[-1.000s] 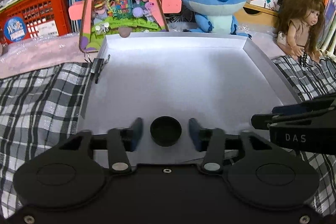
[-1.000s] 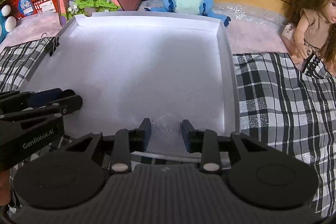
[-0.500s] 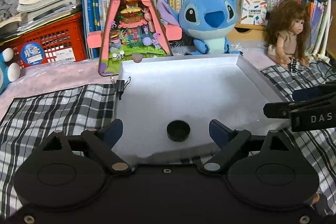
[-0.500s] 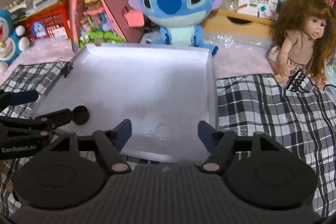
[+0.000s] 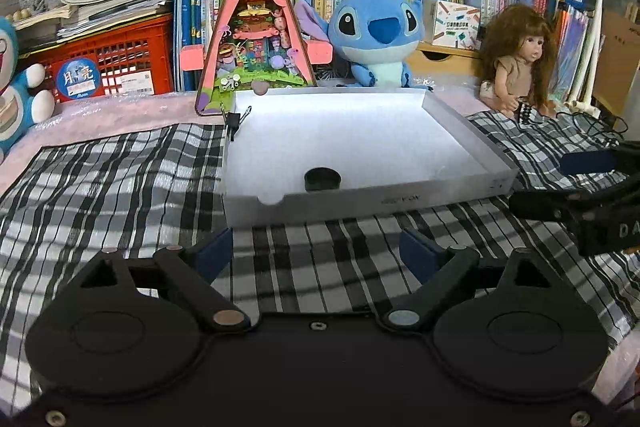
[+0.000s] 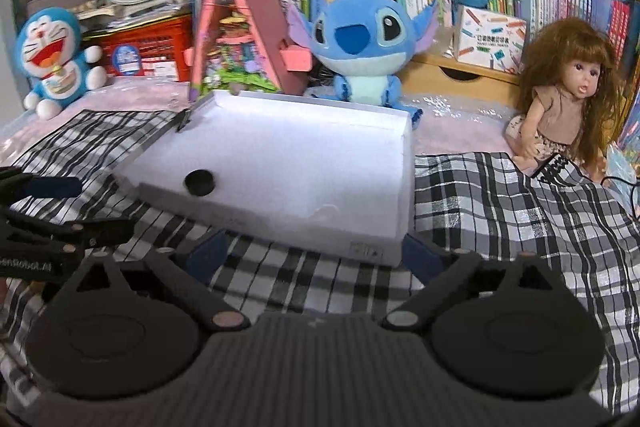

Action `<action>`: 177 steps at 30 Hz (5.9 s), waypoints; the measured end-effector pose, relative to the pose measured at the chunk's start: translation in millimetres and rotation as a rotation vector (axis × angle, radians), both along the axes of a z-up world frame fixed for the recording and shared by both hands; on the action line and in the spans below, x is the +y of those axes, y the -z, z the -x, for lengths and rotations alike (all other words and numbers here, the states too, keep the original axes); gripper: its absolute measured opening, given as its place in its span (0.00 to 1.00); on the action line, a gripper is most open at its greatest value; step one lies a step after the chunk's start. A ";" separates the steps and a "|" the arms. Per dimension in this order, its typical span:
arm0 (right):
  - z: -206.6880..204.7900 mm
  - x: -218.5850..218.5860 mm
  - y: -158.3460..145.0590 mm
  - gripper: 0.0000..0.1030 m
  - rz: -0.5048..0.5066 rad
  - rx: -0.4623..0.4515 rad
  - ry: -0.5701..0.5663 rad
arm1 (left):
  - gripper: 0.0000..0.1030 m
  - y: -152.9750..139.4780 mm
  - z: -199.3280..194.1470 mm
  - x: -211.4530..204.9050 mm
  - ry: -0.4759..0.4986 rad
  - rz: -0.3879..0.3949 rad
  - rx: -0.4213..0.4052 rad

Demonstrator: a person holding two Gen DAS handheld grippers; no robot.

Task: Organize rigid objects
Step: 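Withdraw both tools from the tray back toward the remaining objects, then grasp the second black cap with the left tool while the right tool grasps another black disc, then lower both held black pieces into the white tray and open both tools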

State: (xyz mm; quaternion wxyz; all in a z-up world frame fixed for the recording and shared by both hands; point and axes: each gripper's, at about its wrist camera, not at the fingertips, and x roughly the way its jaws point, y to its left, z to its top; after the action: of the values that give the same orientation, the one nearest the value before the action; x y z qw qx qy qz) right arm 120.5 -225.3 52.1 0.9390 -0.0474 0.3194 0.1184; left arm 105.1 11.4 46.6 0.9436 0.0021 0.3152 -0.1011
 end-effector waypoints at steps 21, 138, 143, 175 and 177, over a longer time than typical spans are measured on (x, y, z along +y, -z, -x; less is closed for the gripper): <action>94.4 2.5 27.9 1.00 0.002 -0.174 -0.065 | 0.87 37.6 88.6 15.1 -0.087 0.038 -0.053; -112.0 -17.8 7.8 0.36 -0.186 0.139 0.162 | 0.29 -1.5 -158.2 -22.9 -0.074 0.163 0.131; -124.2 -13.6 22.9 0.36 -0.178 0.168 0.163 | 0.29 11.7 -167.9 -25.5 -0.093 0.130 0.142; -140.9 8.3 46.0 0.36 -0.093 0.202 0.147 | 0.30 35.0 -175.1 -35.3 -0.103 0.038 0.134; -140.7 8.1 45.8 0.41 -0.095 0.196 0.149 | 0.39 34.0 -174.5 -36.1 -0.106 0.028 0.134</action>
State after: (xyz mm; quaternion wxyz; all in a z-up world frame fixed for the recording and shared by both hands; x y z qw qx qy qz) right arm 261.2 -217.2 6.3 0.9108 0.0327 0.4061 0.0671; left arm 279.6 -24.8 12.7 0.9244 -0.0347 0.3759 -0.0553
